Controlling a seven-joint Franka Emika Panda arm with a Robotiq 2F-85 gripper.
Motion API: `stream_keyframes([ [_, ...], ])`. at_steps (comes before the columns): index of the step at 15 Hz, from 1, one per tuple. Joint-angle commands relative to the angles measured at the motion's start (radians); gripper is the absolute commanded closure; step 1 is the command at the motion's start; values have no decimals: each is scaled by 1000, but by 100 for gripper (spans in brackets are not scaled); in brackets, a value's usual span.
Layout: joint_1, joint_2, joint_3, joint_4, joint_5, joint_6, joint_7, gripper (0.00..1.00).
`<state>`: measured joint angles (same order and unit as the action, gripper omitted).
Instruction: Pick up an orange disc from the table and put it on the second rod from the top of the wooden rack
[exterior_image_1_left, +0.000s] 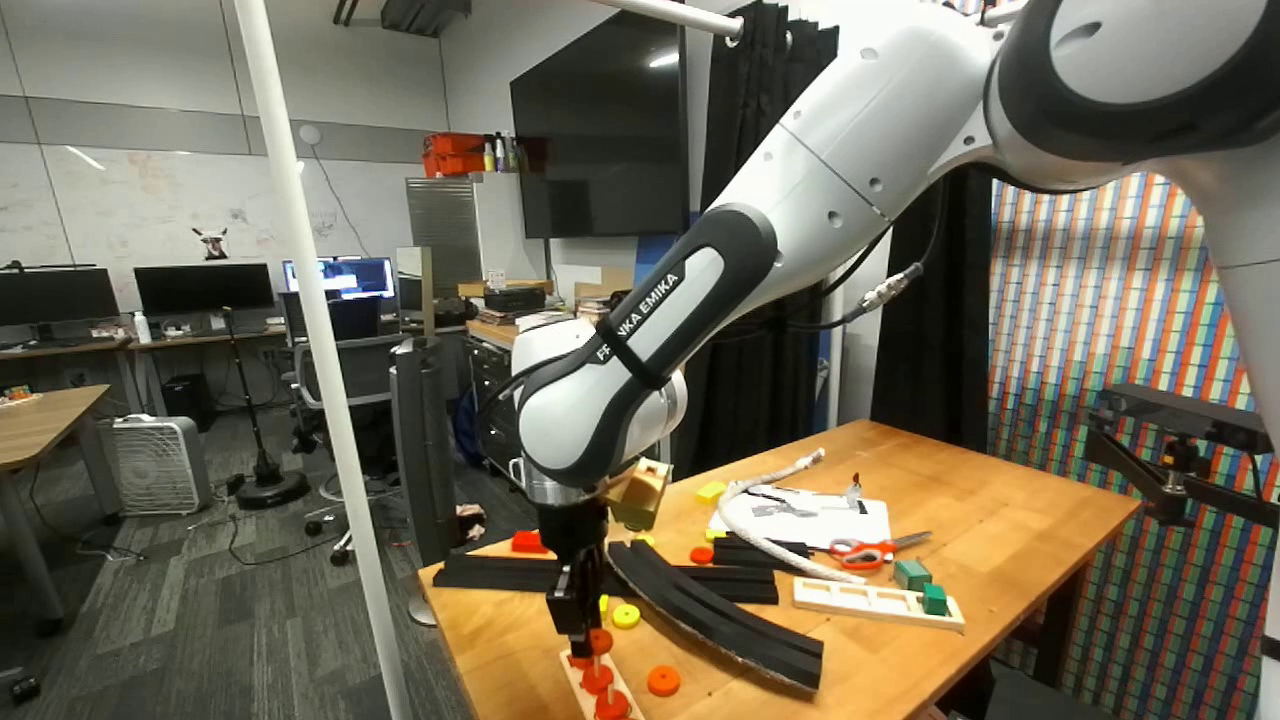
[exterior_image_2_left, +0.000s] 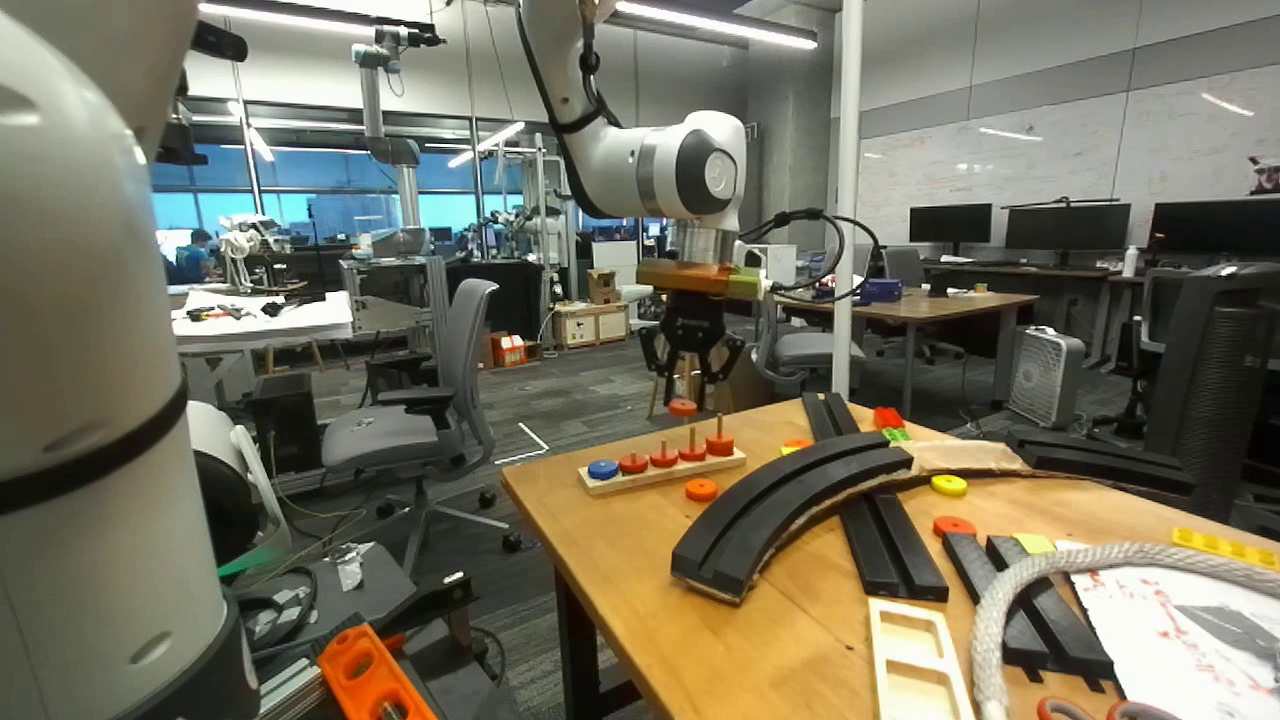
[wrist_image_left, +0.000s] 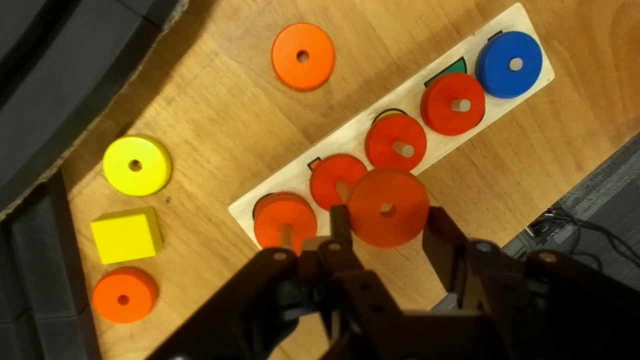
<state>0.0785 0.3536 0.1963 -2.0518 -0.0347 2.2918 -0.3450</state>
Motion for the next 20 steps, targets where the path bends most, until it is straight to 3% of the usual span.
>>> stream_keyframes([
  [1,4,-31,3,-38,8,36,-25,78],
  [20,8,22,-19,-8,-11,42,1,78],
])
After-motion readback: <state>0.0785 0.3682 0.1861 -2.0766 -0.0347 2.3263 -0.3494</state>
